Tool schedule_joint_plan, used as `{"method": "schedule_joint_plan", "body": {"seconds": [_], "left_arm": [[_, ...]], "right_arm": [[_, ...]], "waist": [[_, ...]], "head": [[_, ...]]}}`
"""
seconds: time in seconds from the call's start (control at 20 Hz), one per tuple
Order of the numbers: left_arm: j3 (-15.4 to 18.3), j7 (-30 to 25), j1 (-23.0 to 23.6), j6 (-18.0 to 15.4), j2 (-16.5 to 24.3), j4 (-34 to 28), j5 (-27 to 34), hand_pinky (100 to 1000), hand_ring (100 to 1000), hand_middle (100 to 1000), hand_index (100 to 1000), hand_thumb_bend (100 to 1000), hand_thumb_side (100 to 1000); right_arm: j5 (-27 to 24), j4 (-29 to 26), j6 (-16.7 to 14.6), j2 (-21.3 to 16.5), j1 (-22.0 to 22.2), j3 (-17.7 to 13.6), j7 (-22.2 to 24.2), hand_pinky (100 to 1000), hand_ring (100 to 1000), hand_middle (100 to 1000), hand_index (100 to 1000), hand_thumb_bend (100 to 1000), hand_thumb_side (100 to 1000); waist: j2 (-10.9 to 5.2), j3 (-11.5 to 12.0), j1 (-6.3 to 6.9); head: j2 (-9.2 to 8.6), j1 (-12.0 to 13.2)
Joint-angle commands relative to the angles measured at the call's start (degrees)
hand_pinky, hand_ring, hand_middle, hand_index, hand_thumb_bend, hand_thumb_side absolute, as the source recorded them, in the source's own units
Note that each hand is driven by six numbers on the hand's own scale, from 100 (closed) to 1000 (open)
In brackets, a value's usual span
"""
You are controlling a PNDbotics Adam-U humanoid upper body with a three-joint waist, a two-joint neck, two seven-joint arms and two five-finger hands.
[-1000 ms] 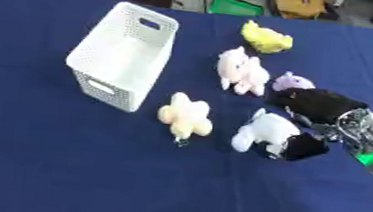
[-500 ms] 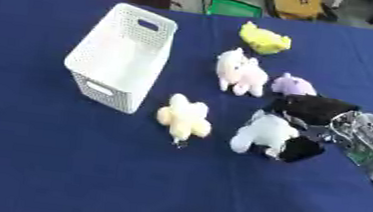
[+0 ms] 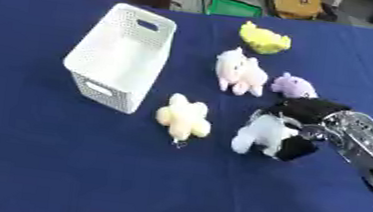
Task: Pick up objects on the table and place them in the box.
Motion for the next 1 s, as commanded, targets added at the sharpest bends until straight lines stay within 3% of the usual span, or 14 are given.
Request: {"method": "schedule_joint_plan", "body": {"seconds": [0.05,0.6,0.7,0.75,1.0], "left_arm": [[0.6,0.5,-0.8,-0.2,0.9,-0.8,-0.1,855,950,890,851,100,794],[0.5,0.9,-0.9,-0.1,1.1,-0.8,-0.3,854,950,889,851,100,789],[0.5,0.9,-0.9,-0.1,1.1,-0.8,-0.3,854,950,889,851,100,789],[0.5,0.9,-0.9,-0.1,1.1,-0.8,-0.3,853,950,889,851,100,788],[0.5,1.0,-1.1,-0.1,1.3,-0.8,-0.4,853,949,889,851,100,787]], "right_arm": [[1.2,0.8,-0.7,-1.2,-1.0,-0.2,0.1,900,993,762,922,392,660],[1.7,-1.6,-0.4,-2.4,-0.9,-0.3,-3.0,882,937,614,791,207,618],[1.9,-2.2,-0.1,-2.7,-0.7,-0.3,-3.7,882,937,614,791,207,618],[1.9,-2.3,0.0,-2.7,-0.7,-0.3,-3.9,877,920,578,762,145,599],[1.4,-4.0,0.6,-3.3,-0.7,-0.2,-5.2,872,900,541,728,100,603]], "waist": [[-0.79,0.1,0.21],[-0.97,-0.2,0.01],[-0.99,-0.2,-0.01],[-1.00,-0.2,-0.01],[-1.13,-0.4,0.02]], "head": [[-0.53,-0.3],[-0.29,-0.1],[-0.33,-0.1],[-0.33,-0.1],[-0.40,0.0]]}}
